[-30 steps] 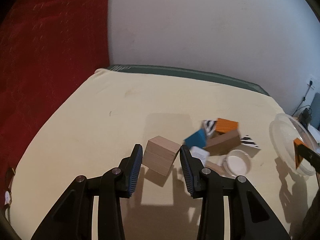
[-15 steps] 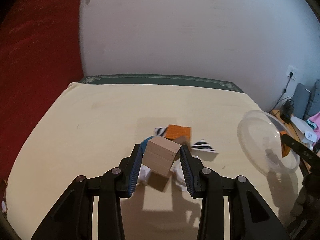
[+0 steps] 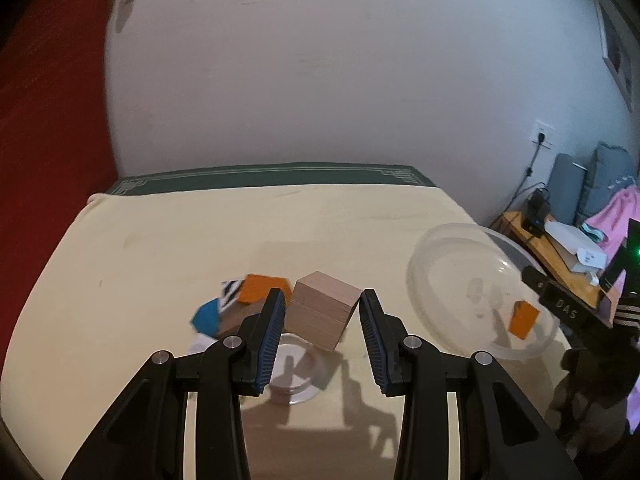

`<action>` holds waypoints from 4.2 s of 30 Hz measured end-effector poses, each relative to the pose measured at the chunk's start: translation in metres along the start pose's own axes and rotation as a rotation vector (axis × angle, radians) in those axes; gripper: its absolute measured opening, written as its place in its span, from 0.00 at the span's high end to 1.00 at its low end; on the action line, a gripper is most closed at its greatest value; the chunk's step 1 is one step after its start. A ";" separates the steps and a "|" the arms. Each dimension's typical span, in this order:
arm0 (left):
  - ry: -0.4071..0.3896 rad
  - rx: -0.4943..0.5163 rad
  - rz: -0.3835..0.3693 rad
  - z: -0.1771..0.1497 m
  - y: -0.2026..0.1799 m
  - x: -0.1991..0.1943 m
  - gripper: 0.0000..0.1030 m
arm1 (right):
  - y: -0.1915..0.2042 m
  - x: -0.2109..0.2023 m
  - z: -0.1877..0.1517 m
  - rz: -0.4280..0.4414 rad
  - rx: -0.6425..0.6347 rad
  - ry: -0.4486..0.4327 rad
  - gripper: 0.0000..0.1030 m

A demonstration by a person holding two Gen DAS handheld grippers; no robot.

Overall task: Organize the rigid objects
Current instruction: 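Carry the orange block and wooden cube into the clear bowl and release both, then move the left gripper back toward the white power adapter, then grasp the white power adapter with the left gripper and lift it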

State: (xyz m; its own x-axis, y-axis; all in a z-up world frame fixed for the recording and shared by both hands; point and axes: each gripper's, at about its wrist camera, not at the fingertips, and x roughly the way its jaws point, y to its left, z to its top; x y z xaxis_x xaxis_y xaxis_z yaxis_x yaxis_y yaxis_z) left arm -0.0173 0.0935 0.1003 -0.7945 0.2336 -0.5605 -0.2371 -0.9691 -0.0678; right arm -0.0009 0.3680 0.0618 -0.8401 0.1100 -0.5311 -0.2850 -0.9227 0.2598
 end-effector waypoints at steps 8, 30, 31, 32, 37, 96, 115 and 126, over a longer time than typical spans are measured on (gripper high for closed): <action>0.024 0.031 -0.079 0.007 -0.033 0.018 0.62 | -0.007 0.000 0.004 -0.028 0.036 -0.007 0.30; 0.139 0.095 -0.280 0.017 -0.118 0.087 0.60 | -0.031 -0.004 0.011 -0.091 0.143 -0.056 0.20; 0.143 0.095 -0.285 0.016 -0.119 0.090 0.60 | -0.031 -0.004 0.011 -0.091 0.140 -0.057 0.20; 0.149 0.094 -0.288 0.015 -0.119 0.091 0.58 | -0.031 -0.004 0.011 -0.091 0.140 -0.058 0.19; 0.156 0.049 -0.262 0.014 -0.109 0.098 0.41 | -0.031 -0.004 0.010 -0.090 0.136 -0.060 0.19; 0.116 -0.173 0.207 -0.040 0.061 0.033 0.25 | 0.014 -0.010 -0.011 0.076 -0.040 -0.099 0.11; 0.178 -0.192 0.267 -0.049 0.091 0.044 0.25 | 0.023 -0.007 -0.016 0.105 -0.088 -0.076 0.10; 0.197 -0.135 0.287 -0.053 0.099 0.049 0.25 | 0.024 -0.006 -0.017 0.114 -0.093 -0.077 0.10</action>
State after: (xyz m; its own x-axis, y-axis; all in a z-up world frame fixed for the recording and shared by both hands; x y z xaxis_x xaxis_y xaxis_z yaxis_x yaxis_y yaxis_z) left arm -0.0497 0.0045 0.0226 -0.6920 -0.0558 -0.7198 0.0658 -0.9977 0.0142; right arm 0.0057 0.3390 0.0574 -0.8983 0.0271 -0.4385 -0.1448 -0.9606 0.2373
